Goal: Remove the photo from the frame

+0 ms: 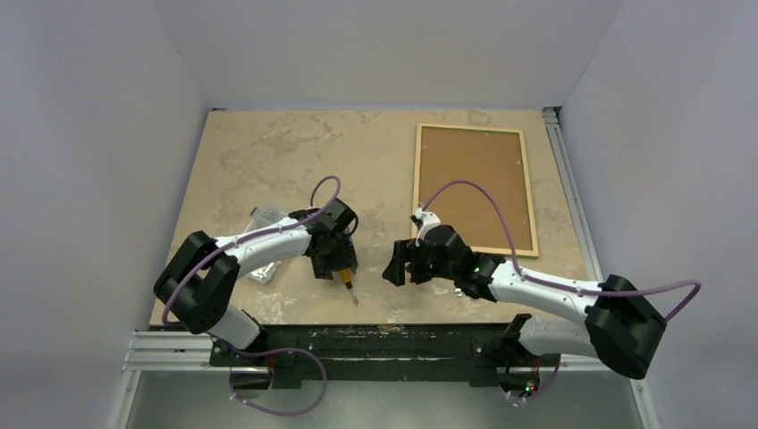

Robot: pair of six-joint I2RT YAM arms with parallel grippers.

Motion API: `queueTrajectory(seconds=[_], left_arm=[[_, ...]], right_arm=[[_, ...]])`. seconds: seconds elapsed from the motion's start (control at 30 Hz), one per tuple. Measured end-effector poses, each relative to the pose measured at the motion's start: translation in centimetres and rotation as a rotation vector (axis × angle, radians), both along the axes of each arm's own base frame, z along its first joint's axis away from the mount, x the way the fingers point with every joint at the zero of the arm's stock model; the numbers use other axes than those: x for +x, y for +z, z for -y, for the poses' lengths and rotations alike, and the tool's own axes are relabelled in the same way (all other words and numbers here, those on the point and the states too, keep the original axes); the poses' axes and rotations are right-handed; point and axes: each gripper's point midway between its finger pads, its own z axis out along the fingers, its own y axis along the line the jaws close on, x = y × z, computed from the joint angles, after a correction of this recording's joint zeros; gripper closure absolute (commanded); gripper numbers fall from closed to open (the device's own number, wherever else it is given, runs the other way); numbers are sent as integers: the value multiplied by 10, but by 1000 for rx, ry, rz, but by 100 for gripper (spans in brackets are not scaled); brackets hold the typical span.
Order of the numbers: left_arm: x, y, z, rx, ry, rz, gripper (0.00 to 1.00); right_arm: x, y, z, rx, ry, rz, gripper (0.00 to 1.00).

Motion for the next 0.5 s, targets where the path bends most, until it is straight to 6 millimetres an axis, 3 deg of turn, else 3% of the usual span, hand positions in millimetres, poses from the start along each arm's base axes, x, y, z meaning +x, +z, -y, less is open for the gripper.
queueTrajectory(seconds=[0.23, 0.37, 0.43, 0.5], left_arm=[[0, -5, 2, 29, -10, -44, 61], [2, -6, 0, 57, -40, -49, 78], [2, -7, -3, 72, -69, -44, 91], [2, -7, -4, 78, -99, -37, 96]], right_arm=[[4, 13, 17, -32, -64, 34, 25], [12, 20, 31, -92, -128, 59, 22], [16, 29, 39, -108, -156, 86, 19], [19, 40, 46, -113, -182, 116, 17]])
